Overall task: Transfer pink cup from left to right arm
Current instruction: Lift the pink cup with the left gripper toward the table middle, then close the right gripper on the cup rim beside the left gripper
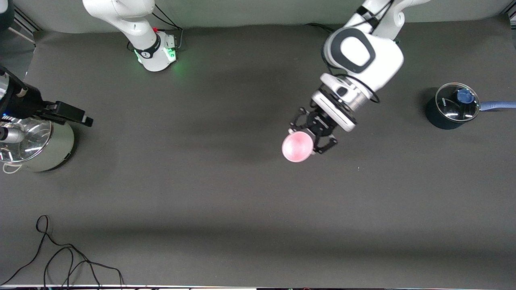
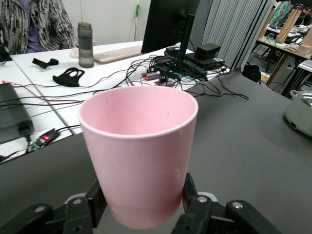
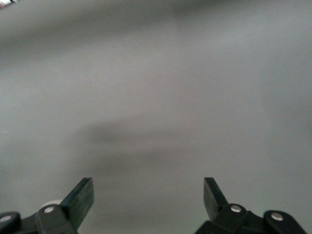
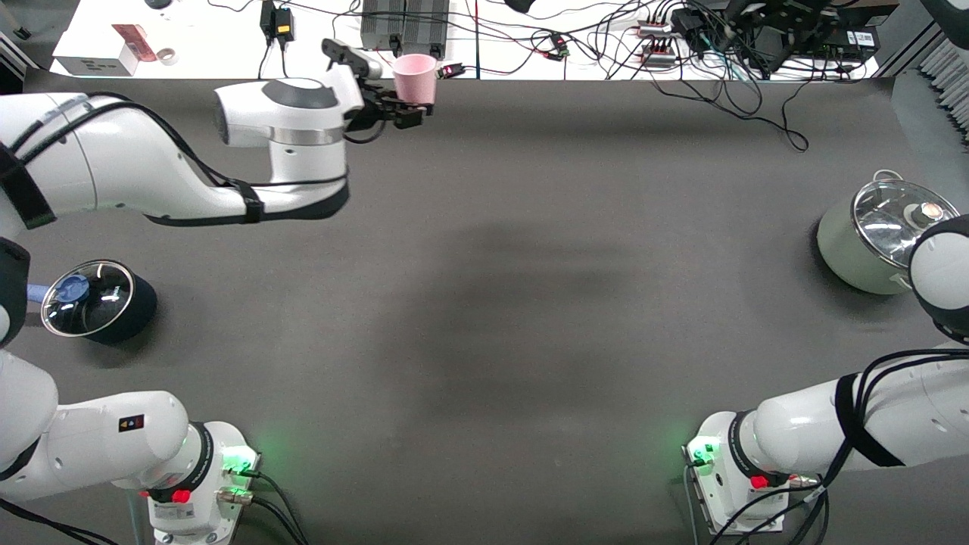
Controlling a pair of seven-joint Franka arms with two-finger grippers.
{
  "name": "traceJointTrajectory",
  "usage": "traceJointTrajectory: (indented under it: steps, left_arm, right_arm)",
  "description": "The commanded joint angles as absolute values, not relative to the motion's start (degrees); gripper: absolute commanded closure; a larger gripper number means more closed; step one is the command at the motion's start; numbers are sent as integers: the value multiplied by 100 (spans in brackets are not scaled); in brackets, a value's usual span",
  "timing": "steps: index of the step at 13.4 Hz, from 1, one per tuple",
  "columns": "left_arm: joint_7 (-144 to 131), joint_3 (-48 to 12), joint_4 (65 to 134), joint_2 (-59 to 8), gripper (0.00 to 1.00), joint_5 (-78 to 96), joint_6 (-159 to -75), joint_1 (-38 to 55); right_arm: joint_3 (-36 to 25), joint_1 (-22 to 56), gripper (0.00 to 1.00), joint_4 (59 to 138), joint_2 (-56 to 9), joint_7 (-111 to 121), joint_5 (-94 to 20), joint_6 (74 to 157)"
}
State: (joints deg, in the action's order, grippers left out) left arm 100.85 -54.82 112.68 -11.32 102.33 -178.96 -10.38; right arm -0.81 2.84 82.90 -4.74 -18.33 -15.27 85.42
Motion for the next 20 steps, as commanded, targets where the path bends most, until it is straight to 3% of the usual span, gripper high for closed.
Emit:
traceJointTrajectory:
  steps: [1, 7, 11, 15, 20]
  left_arm:
    - [9993, -5405, 10751, -1317, 55, 10310, -18455, -459]
    - [9993, -5405, 10573, -1424, 56, 10283, -18703, -185]
    - [9993, -5397, 10573, -1424, 55, 10283, -18703, -185]
    - [9993, -5396, 10529, -1433, 55, 10283, -18703, -185]
    - [10002, -5388, 10477, -1494, 55, 10266, -18703, -185]
  right_arm:
    - [-88, 807, 0, 7675, -781, -2898, -1749, 8508]
    - [-97, 1879, 0, 6058, -1932, -5656, -1723, 8596]
    - [-105, 2679, 0, 5915, -2240, -6880, -1365, 9210]
    - [-114, 3312, 0, 5529, -2645, -6979, -1081, 9307]
    - [-97, 3586, 0, 5458, -2689, -6498, -1020, 9887]
